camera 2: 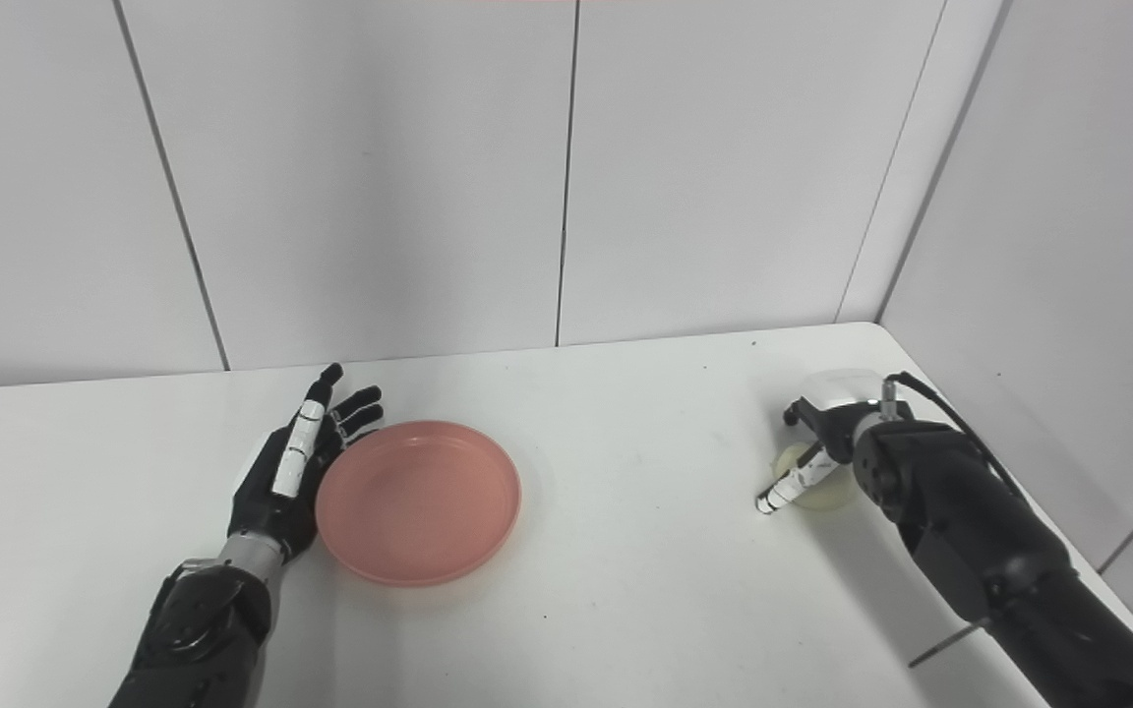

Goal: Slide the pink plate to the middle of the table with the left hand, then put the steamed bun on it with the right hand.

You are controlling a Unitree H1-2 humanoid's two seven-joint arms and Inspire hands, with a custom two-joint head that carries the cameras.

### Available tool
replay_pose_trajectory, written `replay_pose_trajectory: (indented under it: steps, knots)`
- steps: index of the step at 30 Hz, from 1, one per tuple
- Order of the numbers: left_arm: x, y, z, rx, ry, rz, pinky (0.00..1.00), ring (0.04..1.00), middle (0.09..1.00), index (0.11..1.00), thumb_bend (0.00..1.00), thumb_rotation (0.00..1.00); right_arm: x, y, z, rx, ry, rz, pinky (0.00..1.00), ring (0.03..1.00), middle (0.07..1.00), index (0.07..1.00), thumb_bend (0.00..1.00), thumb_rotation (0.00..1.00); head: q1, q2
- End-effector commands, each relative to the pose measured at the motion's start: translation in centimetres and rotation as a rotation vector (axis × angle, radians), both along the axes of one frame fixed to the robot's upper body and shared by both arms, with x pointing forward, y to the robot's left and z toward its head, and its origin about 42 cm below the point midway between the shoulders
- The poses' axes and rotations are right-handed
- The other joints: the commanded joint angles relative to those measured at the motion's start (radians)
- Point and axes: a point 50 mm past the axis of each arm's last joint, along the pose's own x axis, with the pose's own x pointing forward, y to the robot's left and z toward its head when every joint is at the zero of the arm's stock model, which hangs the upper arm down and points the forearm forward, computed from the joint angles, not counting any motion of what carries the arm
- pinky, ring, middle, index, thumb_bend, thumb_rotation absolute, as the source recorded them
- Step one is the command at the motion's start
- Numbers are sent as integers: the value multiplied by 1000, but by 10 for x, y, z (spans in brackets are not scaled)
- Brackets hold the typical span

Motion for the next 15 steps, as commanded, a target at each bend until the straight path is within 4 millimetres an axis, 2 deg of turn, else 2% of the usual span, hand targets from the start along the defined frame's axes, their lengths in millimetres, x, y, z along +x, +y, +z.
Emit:
replay_pose_trajectory:
  steps: [1,12,15]
  knots:
    - [-5,3,-17,20,92,-10,808,854,838,973,719,840,-3,-8,18,17,-22,-33,888,927,896,821,1000,545,1,1]
    - [-5,4,-16,21,100,-17,808,854,842,972,717,837,-14,-7,20,61,-5,-28,796,899,878,818,1000,583,-2,4]
    - [-5,4,-17,20,101,-19,804,852,840,972,726,831,-16,-8,21,57,5,-24,729,852,863,817,1000,595,-3,3]
